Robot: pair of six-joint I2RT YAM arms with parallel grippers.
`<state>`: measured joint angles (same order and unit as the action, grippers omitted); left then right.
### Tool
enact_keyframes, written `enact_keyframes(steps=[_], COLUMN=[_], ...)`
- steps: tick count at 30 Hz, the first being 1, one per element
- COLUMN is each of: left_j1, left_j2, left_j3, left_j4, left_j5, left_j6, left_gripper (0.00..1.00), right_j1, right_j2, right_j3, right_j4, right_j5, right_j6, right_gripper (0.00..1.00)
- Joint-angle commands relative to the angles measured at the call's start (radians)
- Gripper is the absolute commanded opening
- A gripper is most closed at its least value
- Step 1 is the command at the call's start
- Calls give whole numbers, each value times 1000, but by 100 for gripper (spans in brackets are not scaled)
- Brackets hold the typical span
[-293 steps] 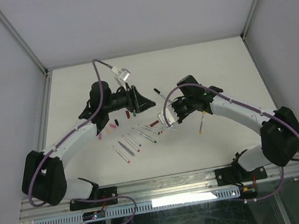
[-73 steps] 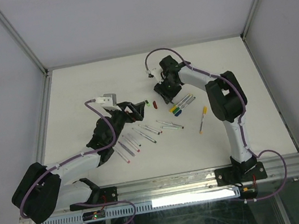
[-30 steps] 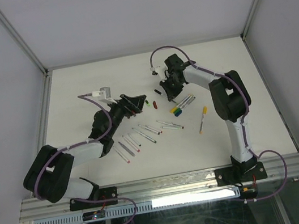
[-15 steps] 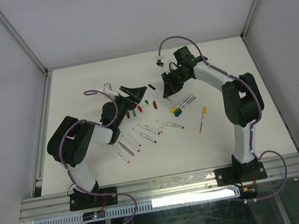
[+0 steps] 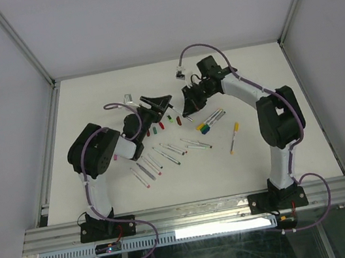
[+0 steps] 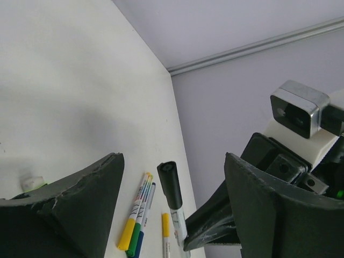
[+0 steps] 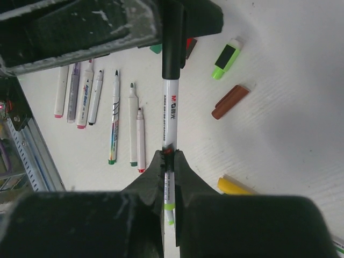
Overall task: Open the pen caps
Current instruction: Pick up the pen from the center of the board, then open the pen cap from the pen.
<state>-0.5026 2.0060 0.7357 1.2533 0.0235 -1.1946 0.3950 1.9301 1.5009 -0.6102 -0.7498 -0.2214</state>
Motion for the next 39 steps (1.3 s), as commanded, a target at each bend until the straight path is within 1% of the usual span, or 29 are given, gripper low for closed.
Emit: enact_keyframes(steps=[1,5,8,11,12,13,14,19,20,23,24,25,28,31,34,39], left_j1=[1,1,2,1,1,1,1,1,1,1,1,0,-1,-18,-34,-37], left_j2=[24,42,55,67,70,73,75,67,63,37,29,22,16,1,-20,-29], left_j3=[39,35,34,38,39,39,36,20,14,-7,-16,-23,-42,-38,-40,-38], left_j4=[112,132,151,168,175,182,190,251,266,328,354,387,483,487,487,487], left_j5=[18,37,51,73,78,81,84,91,96,126,141,155,190,212,200,190], left_j6=[-78,-104,-127,-142,-144,-145,-146,-125,-112,-51,-30,-7,26,79,127,132], left_gripper=[71,55,41,21,12,5,0,0,0,0,0,0,0,0,0,0], right_j1=[28,36,39,45,47,49,51,49,46,35,31,27,24,25,33,46], right_j2=[-65,-60,-59,-59,-59,-59,-60,-80,-88,-119,-131,-143,-166,-175,-172,-169], right_j3=[8,3,1,-1,-1,-2,-3,-15,-19,-42,-53,-67,-94,-110,-117,-134], right_j4=[35,40,44,47,46,46,46,53,55,73,84,94,112,134,143,165], right_j5=[-27,34,60,76,78,80,80,42,26,-15,-27,-42,-83,-118,-116,-78], right_j6=[12,9,10,7,6,5,4,4,6,12,15,17,17,35,43,49], right_gripper=[0,0,0,0,0,0,0,0,6,37,45,49,52,52,52,52])
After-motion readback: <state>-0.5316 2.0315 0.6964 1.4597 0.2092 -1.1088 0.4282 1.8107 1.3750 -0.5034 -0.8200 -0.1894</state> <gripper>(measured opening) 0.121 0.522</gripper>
